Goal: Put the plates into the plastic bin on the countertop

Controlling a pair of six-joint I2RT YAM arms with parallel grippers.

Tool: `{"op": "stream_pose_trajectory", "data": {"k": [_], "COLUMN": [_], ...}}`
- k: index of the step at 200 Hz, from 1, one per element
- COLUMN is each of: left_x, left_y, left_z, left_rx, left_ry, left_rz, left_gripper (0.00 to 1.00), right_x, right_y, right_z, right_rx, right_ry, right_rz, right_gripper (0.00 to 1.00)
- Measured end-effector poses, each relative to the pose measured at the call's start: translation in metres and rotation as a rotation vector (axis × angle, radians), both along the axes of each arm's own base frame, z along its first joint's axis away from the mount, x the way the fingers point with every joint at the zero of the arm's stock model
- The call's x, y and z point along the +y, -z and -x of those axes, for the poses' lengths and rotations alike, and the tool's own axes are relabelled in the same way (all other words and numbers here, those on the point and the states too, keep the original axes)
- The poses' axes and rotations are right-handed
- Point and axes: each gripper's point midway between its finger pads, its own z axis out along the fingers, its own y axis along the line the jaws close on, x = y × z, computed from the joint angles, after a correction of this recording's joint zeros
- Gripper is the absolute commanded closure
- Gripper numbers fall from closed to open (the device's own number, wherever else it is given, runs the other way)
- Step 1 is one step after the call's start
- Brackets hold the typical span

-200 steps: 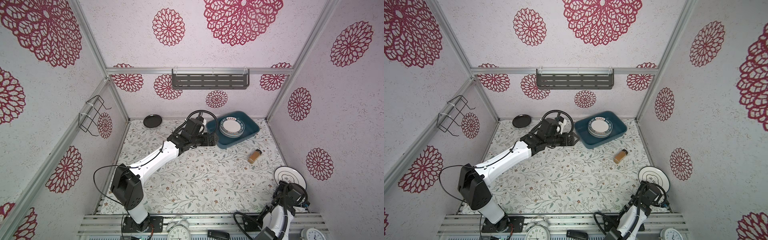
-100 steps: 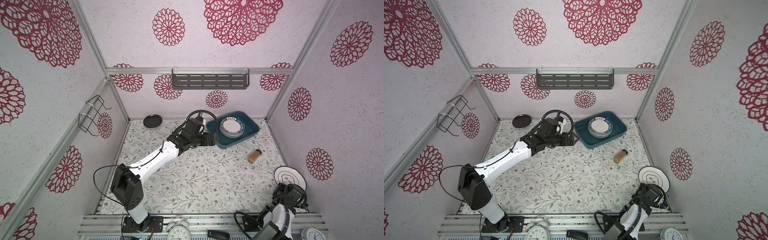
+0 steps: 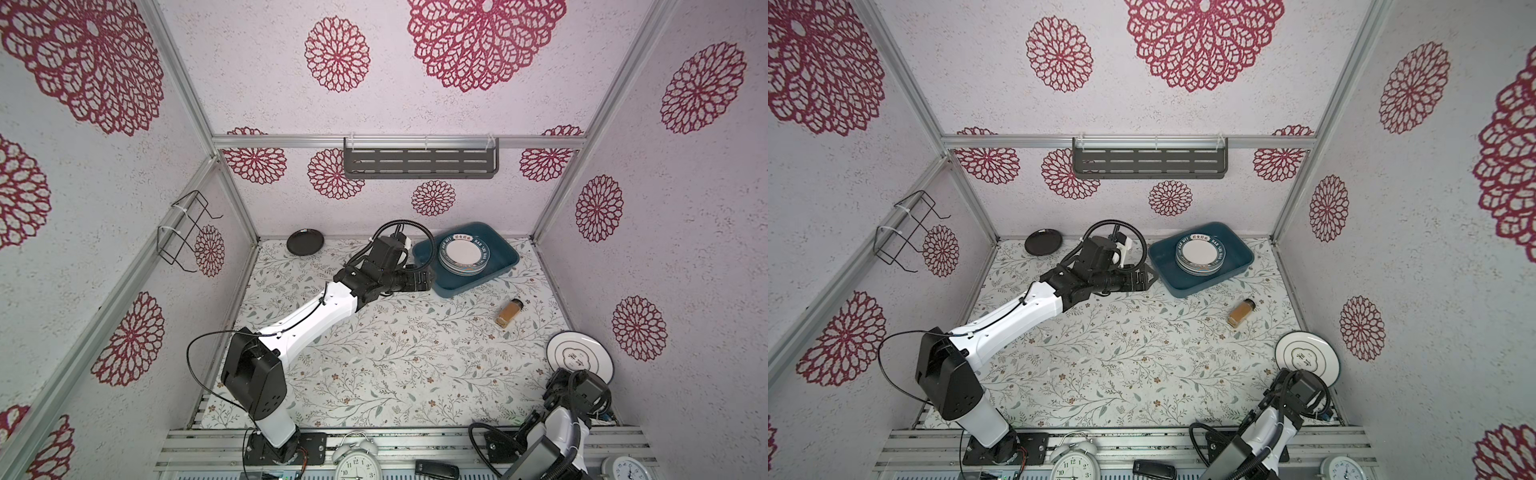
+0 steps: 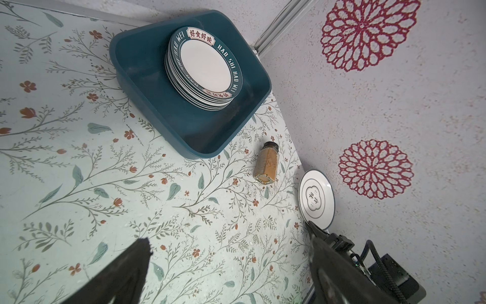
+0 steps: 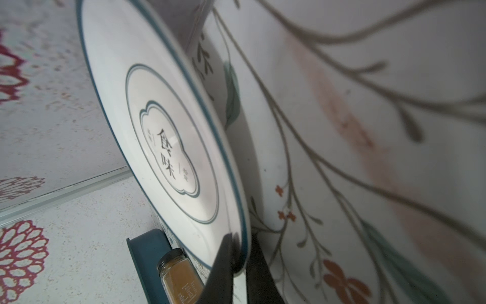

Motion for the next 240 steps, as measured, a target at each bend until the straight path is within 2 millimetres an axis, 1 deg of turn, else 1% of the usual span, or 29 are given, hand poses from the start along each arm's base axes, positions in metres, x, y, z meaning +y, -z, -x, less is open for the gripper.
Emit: {"op": "stream_pose_trajectory", "data": {"k": [18,36,53,86,120,157,200,240], "left_x": [0.000,-0.001,-0.001,-0.002,-0.001,-0.002,-0.005,-0.010], "left_y": [0.000,0.002,0.004,0.005,0.008,0.011,0.012,0.008], "left_z": [0.000,-0.001,-0.001,-0.007,-0.009,-0.013,-0.021,-0.033], "left_rx": [0.000,0.002,0.006,0.008,0.015,0.024,0.030,0.025], "left_ry": [0.000,0.000,0.000,-0.002,-0.005,-0.002,0.005,0.012], "left_rz": [0.000,-0.002,-0.005,-0.003,-0.005,-0.002,0.010,0.033], "left_gripper": [0.03,0.03,0.03,0.03,0.03,0.03,0.03,0.03], "right_x": [-0.002,0.000,0.003,0.010,0.017,0.018,0.015,0.022], "right_y": [-0.005,-0.005,-0.005,-0.007,-0.020,-0.043,-0.091,-0.115], "right_z": [-0.001,0.001,0.001,-0.001,-0.008,-0.021,-0.045,-0.062], "right_rx": [-0.019,-0.020,-0.020,0.003,0.042,0.048,-0.025,-0.056], "right_ry": [0.008,0.005,-0.008,-0.071,-0.177,-0.288,-0.390,-0.468], "right_rz": [0.012,0.010,0.006,0.003,0.005,0.031,0.128,0.179], "right_gripper": [0.94,0.96,1.00,1.00,1.00,1.00,1.00,1.00]}}
